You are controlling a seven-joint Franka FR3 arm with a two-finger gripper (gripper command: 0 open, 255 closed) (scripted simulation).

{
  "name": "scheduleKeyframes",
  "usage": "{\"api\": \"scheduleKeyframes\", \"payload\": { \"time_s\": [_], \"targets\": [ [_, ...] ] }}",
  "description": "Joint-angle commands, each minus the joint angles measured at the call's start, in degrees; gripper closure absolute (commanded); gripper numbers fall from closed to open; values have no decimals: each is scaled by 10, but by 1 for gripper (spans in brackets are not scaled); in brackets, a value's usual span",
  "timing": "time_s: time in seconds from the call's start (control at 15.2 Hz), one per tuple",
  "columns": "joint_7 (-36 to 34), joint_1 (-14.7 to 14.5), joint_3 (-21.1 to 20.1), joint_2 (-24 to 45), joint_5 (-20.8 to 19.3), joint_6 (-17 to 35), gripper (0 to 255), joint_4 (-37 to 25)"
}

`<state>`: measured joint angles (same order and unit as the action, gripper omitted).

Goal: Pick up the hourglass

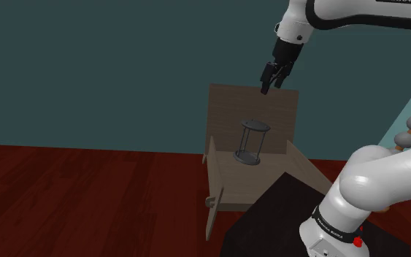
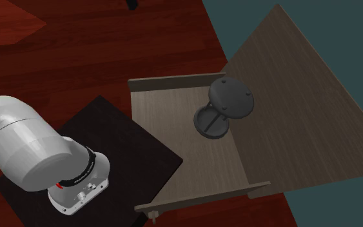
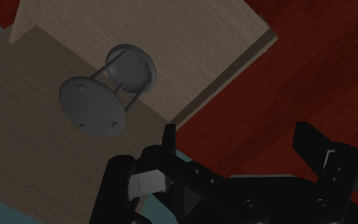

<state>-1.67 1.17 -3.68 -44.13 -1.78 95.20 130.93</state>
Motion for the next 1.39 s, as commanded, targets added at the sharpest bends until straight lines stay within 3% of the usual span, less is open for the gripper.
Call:
{"api": "scheduleKeyframes", "payload": {
  "time_s": [0.0,0.66,1.32],
  "targets": [
    [0,0,0,0,0,0,0,0],
    [-4,44,-3,137,-93,133,0,42],
    [-46,100,-1,314,-215,241,0,20]
  ]
}}
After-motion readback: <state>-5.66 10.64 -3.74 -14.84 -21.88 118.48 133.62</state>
